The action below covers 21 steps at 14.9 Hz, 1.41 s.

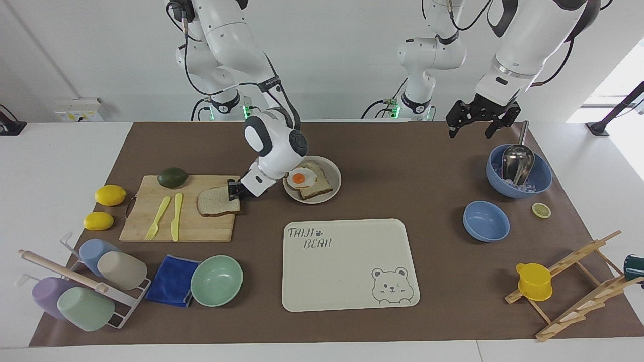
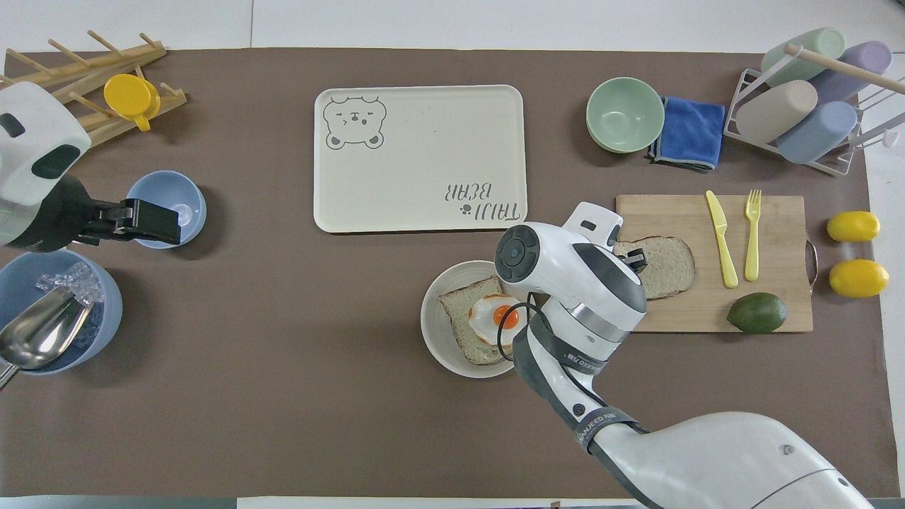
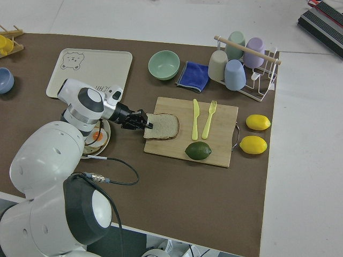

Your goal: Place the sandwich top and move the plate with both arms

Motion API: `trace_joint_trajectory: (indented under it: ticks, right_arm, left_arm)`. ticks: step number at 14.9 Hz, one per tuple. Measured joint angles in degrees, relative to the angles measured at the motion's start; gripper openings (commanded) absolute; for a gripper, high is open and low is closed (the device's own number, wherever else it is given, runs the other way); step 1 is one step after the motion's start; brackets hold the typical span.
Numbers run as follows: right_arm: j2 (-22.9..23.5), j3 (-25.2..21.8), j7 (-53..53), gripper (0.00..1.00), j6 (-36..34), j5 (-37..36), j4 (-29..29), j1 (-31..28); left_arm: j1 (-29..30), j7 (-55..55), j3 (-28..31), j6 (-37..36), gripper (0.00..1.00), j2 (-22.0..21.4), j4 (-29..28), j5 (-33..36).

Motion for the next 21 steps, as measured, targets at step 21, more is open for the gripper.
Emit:
trace_joint_trajectory:
  ticks: [21]
  right_arm:
    - [1.2,9.7,10.2,0.0,-13.2,9.2,20.6,12.9]
  left_arm:
    - [0.0,-1.3,0.2,0.0,1.0,0.0,-0.3,0.0]
